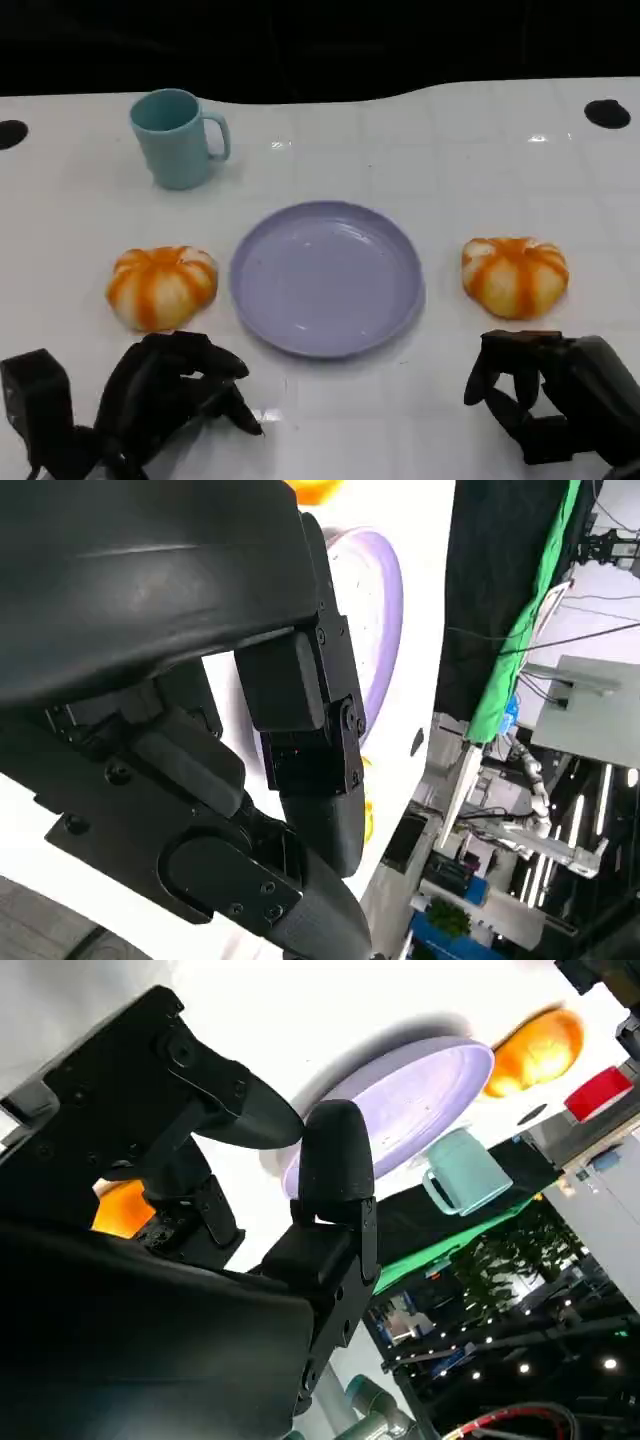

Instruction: Grasp the bread from the table and place it into the plate.

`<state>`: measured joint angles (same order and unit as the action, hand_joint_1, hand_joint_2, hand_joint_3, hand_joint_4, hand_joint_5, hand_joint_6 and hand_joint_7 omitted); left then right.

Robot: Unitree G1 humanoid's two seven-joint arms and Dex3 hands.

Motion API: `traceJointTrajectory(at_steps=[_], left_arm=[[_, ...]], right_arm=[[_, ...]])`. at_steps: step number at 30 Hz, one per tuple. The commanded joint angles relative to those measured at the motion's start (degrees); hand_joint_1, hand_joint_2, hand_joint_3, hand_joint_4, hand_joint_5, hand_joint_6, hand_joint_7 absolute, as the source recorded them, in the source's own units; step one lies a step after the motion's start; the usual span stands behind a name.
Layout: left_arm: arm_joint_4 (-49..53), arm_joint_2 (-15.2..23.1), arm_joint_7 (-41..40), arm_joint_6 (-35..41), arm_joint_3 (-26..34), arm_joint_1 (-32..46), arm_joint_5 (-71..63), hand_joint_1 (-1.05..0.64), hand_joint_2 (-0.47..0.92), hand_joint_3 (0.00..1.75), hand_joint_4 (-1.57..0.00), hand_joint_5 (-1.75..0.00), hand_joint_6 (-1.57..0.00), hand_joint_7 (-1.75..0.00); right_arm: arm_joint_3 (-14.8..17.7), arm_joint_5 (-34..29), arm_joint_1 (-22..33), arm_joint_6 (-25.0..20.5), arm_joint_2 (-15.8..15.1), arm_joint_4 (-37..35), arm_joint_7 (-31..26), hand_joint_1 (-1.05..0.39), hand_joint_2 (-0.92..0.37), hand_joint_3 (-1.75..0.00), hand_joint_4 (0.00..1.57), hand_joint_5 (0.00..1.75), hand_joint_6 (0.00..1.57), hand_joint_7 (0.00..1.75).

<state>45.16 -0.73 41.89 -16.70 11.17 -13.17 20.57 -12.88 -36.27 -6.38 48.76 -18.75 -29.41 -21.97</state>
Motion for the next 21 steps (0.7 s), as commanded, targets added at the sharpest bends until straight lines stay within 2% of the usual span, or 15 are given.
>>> traceJointTrajectory(at_steps=[1,6,10,13,14,16,17,19,21], left_arm=[[0.2,0.8,0.5,-0.7,0.1,-0.5,-0.1,-1.05,0.71,0.0,-1.57,-0.59,-1.57,-0.21],[0.6,0.6,0.6,-0.8,0.0,-0.8,0.0,-1.05,0.71,0.0,-1.57,-0.58,-1.57,-0.2],[0.9,0.7,0.4,-1.0,-0.1,-0.9,-0.3,-1.05,0.72,0.0,-1.57,-0.58,-1.57,-0.2],[1.1,0.7,0.5,-1.1,0.0,-1.0,-0.2,-1.05,0.72,0.0,-1.57,-0.58,-1.57,-0.2],[1.1,0.7,0.4,-1.3,0.0,-1.0,-0.3,-1.05,0.72,0.0,-1.57,-0.58,-1.57,-0.2],[1.2,0.8,0.4,-1.6,-0.1,-1.0,-0.5,-1.05,0.72,0.01,-1.57,-0.58,-1.57,-0.2],[1.2,0.8,0.3,-1.4,-0.1,-1.1,-0.5,-1.05,0.72,0.01,-1.57,-0.58,-1.57,-0.2],[1.4,0.8,0.3,-1.2,-0.1,-1.2,-0.3,-1.05,0.72,0.0,-1.57,-0.58,-1.57,-0.21],[1.6,0.8,0.5,-1.1,0.0,-1.3,-0.2,-1.05,0.72,0.0,-1.57,-0.59,-1.57,-0.21]], right_arm=[[0.3,0.3,-0.4,0.7,-1.2,-0.2,-0.5,-0.16,-0.36,-1.24,0.91,1.75,0.81,1.42],[0.7,1.5,-0.4,1.4,-1.4,-0.1,0.2,-0.16,-0.36,-1.23,0.88,1.75,0.82,1.32],[1.6,1.3,-0.7,1.7,-1.3,0.2,-1.1,-0.17,-0.43,-1.1,0.82,1.73,0.88,1.07],[2.3,1.3,-0.7,1.2,-1.3,1.2,-1.3,-0.17,-0.5,-0.92,0.8,1.52,0.92,0.83],[2.6,1.5,-0.6,0.8,-1.3,1.7,-1.2,-0.19,-0.53,-0.84,0.8,1.34,0.92,0.72],[3.2,1.7,-0.4,0.1,-1.4,2.9,-1.0,-0.22,-0.57,-0.74,0.8,1.2,0.93,0.6],[3.5,1.8,-0.3,-0.5,-1.5,3.8,-0.8,-0.24,-0.63,-0.62,0.74,1.22,0.91,0.51],[4.1,1.2,-0.1,-1.5,-1.9,5.4,-0.8,-0.26,-0.69,-0.5,0.66,1.26,0.89,0.43],[4.7,0.1,-0.2,-2.3,-2.6,6.6,-1.3,-0.28,-0.77,-0.34,0.6,1.18,0.86,0.32]])
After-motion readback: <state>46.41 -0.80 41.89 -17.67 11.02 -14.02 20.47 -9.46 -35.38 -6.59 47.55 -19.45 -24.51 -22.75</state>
